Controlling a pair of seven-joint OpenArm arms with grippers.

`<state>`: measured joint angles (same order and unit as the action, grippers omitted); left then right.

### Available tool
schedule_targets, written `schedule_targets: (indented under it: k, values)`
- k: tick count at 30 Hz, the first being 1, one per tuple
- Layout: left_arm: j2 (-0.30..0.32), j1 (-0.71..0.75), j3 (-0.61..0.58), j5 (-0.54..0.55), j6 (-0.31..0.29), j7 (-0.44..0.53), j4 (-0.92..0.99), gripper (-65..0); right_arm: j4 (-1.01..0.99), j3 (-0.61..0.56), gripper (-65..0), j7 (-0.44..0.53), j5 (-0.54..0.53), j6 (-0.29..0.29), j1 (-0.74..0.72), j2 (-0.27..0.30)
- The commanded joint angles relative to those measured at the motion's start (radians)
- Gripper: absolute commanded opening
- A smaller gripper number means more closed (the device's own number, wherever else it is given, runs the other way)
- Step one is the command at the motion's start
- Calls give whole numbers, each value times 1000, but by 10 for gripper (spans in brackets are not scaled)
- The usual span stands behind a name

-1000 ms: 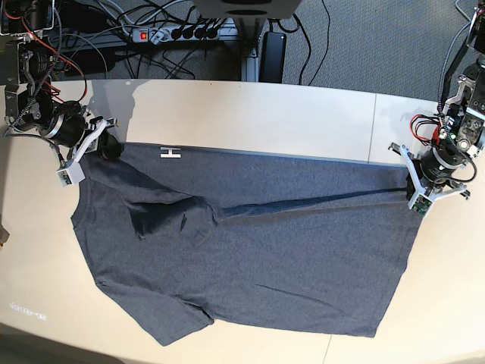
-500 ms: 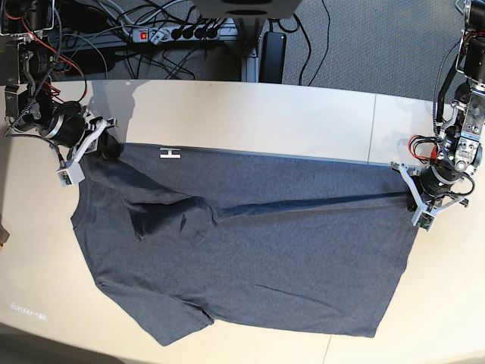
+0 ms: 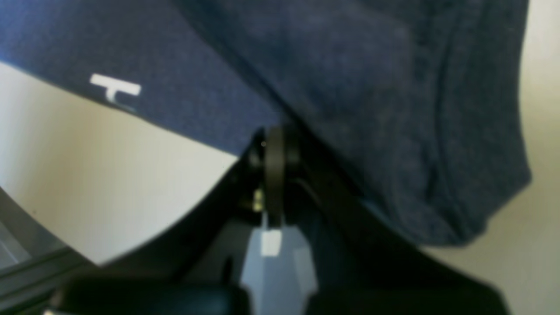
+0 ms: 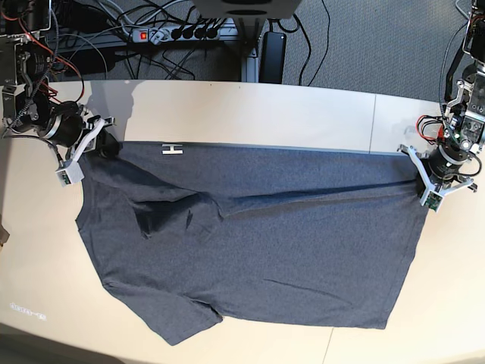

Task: Fold the T-shirt properly
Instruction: 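Pull both grippers apart and away from the hem, flattening the shirt, then hold the shirt edge with both grippers, keeping it taut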

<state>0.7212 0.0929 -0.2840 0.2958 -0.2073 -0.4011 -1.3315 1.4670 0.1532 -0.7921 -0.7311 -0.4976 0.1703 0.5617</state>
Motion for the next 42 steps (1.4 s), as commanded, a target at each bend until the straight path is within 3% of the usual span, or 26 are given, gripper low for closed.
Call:
schedule_targets:
  k: [1, 9, 14, 26, 35, 42]
  values:
    - [20, 33, -4, -8, 2, -112, 3, -637, 7, 10, -650, -28, 22, -74, 7, 29]
    - [41, 145, -3, -54, 66, -112, -173, -637, 11, 58, -650, -31, 3, -74, 94, 42]
    - [41, 193, -3, -56, 65, -112, -261, -637, 15, 140, -650, -32, -34, -74, 172, 42]
    - [41, 229, -3, -80, 65, -127, -275, -637, 76, 274, -650, -31, -63, -75, 337, 39]
    - [41, 245, -3, -126, 95, -111, -322, -637, 213, 275, -650, 0, -62, -75, 328, 39]
    - [40, 237, -3, -133, 95, -93, -349, -637, 270, 274, -650, 2, -34, -75, 198, 39]
